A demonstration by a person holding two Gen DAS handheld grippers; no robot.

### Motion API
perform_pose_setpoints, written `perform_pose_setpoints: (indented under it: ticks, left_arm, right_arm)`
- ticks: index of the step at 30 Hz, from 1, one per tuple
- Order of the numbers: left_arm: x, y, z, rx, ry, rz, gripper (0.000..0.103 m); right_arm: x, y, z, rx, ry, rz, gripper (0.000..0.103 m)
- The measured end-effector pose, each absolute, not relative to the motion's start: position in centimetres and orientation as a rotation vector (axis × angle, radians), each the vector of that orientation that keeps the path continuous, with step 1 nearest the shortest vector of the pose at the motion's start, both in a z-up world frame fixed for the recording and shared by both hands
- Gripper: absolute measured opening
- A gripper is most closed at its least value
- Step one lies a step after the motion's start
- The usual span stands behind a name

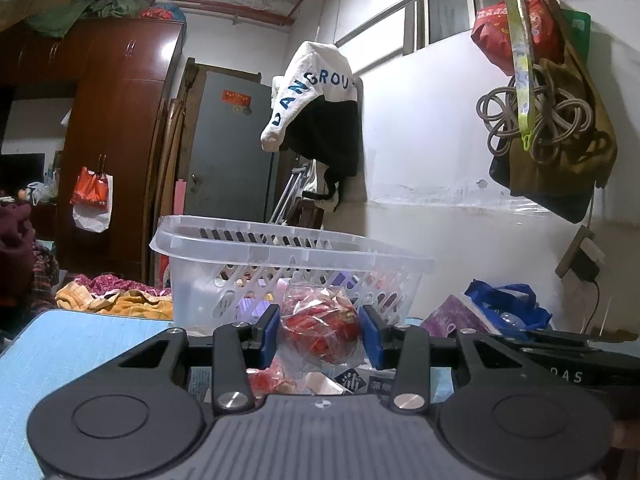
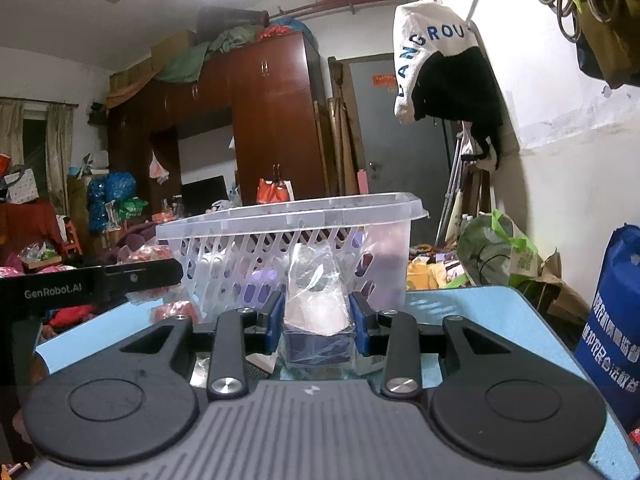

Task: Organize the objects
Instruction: 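Grasp the red wrapped ball with the left tool while the right tool grasps a foil-wrapped pack, then drop the red ball and the foil pack into the white basket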

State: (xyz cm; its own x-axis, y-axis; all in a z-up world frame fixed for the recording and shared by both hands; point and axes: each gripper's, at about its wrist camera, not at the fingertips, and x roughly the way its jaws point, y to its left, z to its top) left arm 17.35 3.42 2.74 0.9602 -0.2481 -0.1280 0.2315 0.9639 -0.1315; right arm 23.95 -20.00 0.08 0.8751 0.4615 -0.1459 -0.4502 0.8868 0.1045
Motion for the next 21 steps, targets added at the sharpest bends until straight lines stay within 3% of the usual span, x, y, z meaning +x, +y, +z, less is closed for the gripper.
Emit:
perform_pose_setpoints:
  ticks: [14, 21]
  left_arm:
    - [16.9, 3.5, 2.9, -0.127, 0.11, -0.256, 0.046]
    - [19.4, 4.6, 8.3, -0.177, 0.085, -0.265, 0.046]
  right_arm:
    - [24.0, -19.9, 0.6, 0.053, 0.148, 0.508, 0.038]
    - [26.5, -17.6, 7.2, -0.019, 0.069, 0.513, 0.038]
